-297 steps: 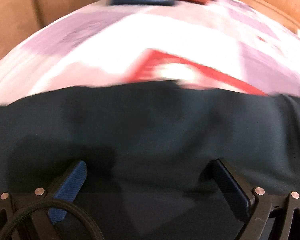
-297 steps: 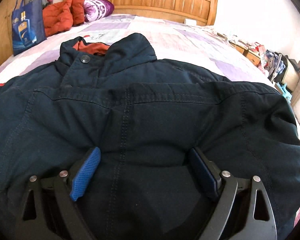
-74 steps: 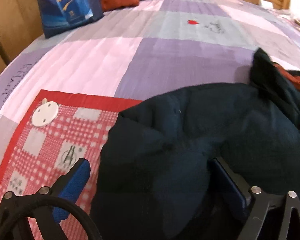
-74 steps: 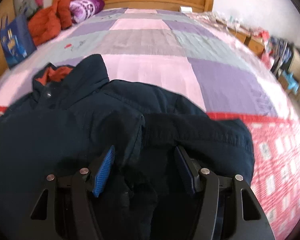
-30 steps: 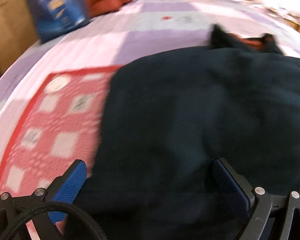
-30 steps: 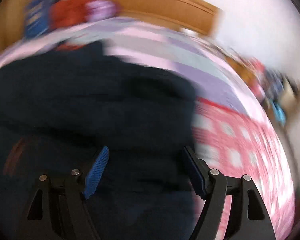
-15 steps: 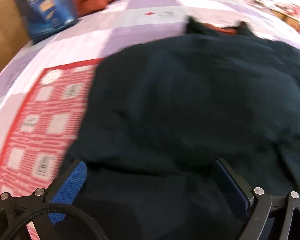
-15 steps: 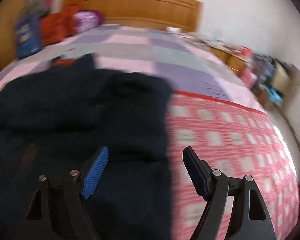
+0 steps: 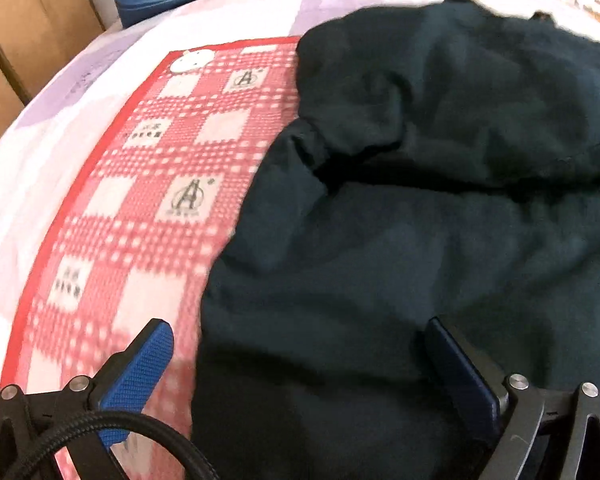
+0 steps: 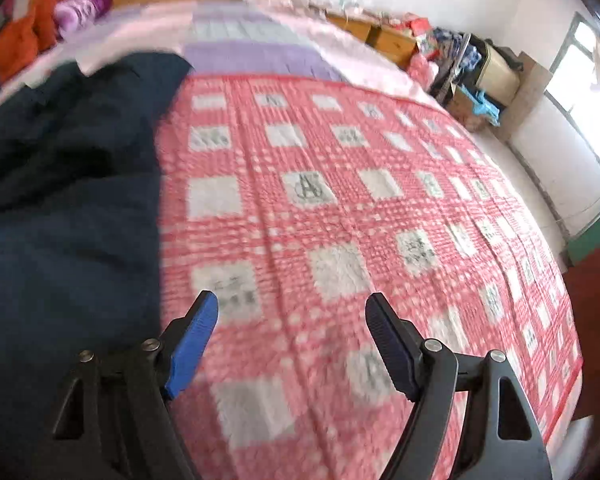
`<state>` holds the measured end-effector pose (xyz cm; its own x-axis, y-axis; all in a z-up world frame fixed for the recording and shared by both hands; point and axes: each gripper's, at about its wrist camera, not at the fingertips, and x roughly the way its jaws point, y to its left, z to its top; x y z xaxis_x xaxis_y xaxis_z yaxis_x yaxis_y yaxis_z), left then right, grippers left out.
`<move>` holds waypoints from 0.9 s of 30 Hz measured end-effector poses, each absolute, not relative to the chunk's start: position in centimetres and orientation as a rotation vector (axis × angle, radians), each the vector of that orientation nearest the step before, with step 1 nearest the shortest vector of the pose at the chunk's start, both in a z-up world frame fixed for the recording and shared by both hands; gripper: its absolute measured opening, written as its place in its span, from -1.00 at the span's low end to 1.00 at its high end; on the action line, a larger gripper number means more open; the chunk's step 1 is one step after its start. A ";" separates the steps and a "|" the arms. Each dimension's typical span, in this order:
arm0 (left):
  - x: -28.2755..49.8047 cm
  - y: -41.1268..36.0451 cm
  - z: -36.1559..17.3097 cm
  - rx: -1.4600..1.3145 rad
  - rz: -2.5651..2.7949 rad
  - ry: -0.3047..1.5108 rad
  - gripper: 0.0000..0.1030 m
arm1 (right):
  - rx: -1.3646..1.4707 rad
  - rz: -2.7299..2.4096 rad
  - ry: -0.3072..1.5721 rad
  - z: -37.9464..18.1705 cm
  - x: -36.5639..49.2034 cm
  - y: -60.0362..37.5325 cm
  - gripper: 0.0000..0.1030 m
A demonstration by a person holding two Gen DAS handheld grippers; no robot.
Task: Fold large clothes
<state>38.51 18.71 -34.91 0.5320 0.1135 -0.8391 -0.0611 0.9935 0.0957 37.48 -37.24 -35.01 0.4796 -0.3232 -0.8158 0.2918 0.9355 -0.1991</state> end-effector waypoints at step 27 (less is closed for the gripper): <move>19.2 14.3 -34.2 0.068 0.035 1.077 0.99 | -0.145 0.120 1.060 -35.4 22.5 -24.9 0.29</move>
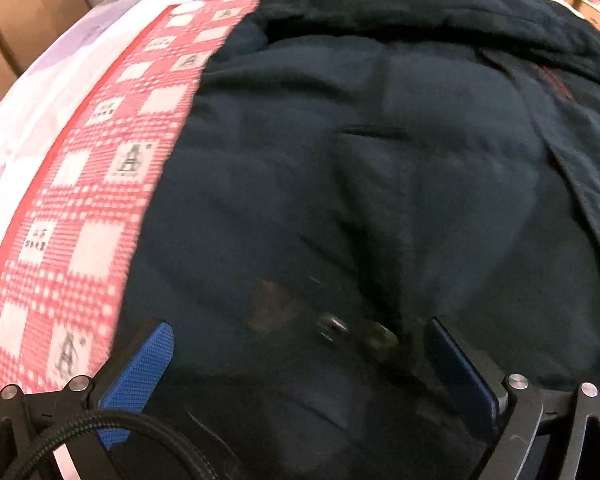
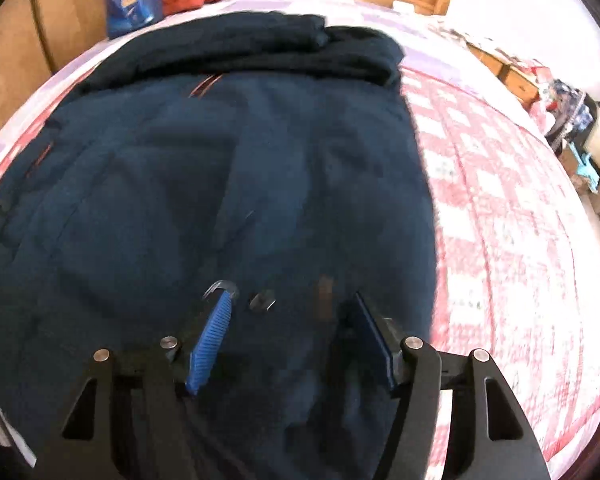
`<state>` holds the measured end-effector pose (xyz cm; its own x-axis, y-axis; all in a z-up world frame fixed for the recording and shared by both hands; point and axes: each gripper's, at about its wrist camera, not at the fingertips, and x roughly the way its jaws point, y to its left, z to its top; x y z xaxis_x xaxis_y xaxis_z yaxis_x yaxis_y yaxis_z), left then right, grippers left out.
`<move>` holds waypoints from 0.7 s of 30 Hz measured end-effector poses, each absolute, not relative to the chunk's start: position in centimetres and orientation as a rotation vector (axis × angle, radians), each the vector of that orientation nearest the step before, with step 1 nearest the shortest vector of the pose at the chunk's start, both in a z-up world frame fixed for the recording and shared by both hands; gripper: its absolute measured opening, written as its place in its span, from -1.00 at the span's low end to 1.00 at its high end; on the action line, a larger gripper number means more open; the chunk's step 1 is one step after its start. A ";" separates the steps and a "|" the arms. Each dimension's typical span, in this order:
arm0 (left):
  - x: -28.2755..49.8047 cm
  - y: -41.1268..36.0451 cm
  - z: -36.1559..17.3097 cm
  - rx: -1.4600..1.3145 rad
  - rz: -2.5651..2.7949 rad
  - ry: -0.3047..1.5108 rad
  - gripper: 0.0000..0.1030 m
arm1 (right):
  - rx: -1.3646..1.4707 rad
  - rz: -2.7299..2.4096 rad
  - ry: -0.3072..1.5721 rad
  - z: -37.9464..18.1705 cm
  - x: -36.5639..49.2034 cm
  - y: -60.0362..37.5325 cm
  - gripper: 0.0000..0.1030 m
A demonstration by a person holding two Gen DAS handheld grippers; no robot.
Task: Fold large clothes
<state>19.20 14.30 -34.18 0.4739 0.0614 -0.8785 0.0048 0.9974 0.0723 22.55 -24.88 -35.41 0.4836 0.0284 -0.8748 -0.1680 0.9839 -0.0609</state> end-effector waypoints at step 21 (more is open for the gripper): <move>11.3 17.6 -35.3 -0.032 0.117 1.129 1.00 | -0.056 0.017 1.190 -36.5 16.4 -25.6 0.32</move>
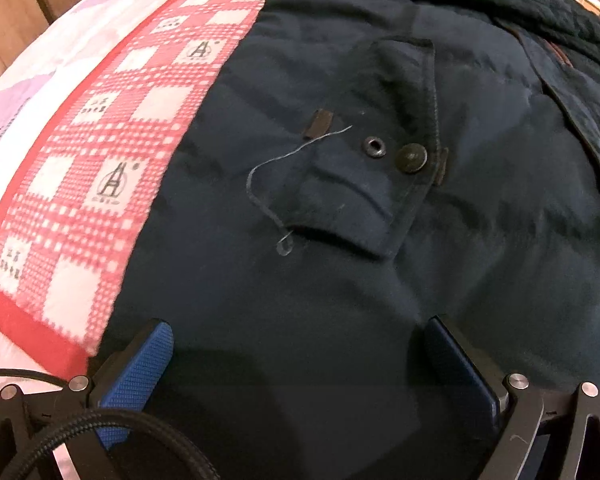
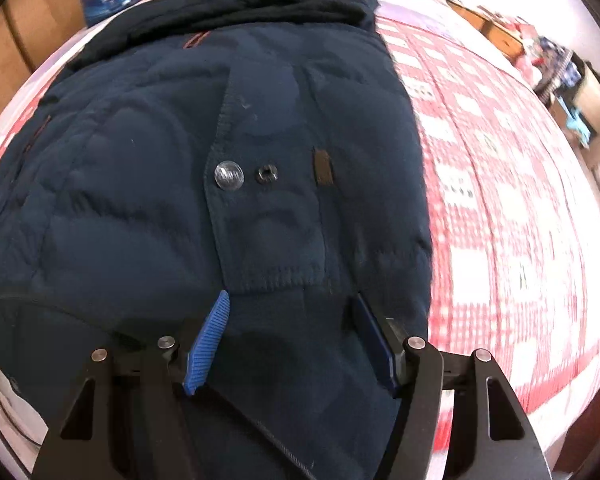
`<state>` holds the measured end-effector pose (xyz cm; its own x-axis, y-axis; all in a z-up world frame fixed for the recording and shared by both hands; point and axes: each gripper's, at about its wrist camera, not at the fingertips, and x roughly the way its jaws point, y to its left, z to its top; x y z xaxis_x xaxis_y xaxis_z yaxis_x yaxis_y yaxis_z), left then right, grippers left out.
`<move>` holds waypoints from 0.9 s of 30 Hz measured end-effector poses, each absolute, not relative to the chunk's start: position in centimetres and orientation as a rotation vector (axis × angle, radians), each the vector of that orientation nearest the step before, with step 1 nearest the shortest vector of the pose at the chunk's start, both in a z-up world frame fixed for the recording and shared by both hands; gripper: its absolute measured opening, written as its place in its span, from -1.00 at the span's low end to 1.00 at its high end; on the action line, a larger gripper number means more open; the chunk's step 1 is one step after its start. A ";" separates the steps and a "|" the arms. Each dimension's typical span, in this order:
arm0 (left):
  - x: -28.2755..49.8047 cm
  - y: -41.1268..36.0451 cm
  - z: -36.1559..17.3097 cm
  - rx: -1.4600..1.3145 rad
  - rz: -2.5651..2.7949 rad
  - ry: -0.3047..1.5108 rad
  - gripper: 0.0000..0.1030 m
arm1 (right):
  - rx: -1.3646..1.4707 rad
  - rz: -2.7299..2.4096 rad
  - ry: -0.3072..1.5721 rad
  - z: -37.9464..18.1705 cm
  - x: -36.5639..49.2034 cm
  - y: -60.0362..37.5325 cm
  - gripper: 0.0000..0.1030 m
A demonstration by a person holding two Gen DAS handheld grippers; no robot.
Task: Fold large clothes
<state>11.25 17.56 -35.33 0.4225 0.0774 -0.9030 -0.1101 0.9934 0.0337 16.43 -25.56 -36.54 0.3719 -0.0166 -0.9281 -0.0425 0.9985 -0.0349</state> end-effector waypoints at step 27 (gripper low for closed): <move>1.6 23.8 -33.9 0.018 0.101 1.144 0.99 | 0.014 -0.143 1.152 -34.4 0.3 -28.8 0.32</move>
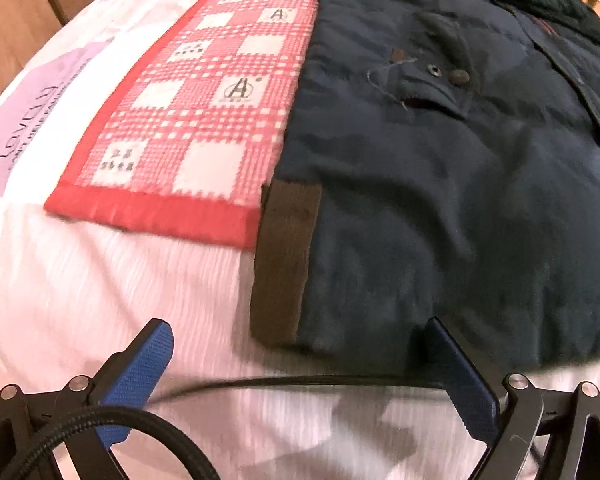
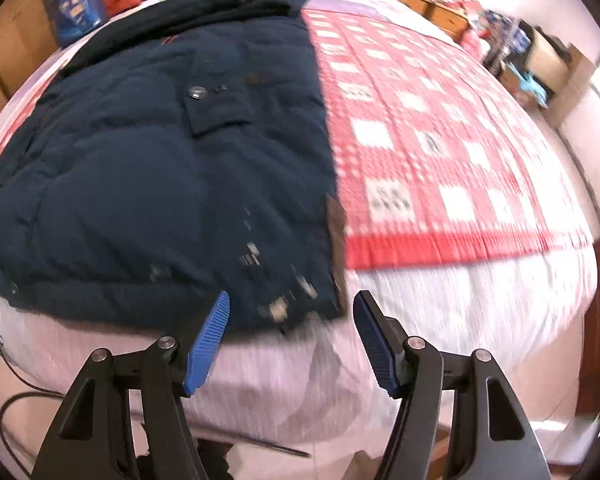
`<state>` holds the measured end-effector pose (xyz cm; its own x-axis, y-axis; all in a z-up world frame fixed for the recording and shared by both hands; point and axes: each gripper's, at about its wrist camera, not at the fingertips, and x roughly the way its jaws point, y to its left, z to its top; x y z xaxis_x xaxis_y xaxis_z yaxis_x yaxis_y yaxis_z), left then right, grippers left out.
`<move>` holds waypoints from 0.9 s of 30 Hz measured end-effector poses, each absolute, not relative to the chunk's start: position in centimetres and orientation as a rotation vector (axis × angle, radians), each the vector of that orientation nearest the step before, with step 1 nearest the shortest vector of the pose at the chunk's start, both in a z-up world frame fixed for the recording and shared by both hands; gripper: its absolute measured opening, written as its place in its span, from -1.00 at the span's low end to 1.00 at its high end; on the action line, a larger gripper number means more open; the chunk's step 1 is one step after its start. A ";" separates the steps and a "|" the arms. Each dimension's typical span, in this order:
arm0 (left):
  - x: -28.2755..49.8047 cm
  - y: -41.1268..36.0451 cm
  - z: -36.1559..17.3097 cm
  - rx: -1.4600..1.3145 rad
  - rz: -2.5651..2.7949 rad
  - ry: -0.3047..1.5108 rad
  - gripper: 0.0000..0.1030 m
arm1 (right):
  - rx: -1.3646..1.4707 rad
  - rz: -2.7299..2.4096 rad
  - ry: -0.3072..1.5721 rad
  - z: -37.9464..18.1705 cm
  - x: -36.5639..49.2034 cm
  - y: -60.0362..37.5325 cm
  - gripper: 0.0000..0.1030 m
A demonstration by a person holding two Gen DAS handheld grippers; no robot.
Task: Fold large clothes
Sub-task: 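Grasp the brown ribbed hem with the left gripper while the right gripper grasps it too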
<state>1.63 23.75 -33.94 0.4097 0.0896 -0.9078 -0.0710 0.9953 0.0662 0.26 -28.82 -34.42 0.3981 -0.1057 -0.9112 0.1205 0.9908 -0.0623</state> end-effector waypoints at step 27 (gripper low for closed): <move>5.0 25.8 -35.4 0.070 0.192 1.091 1.00 | 0.064 -0.324 1.178 -34.0 -1.8 -30.7 0.32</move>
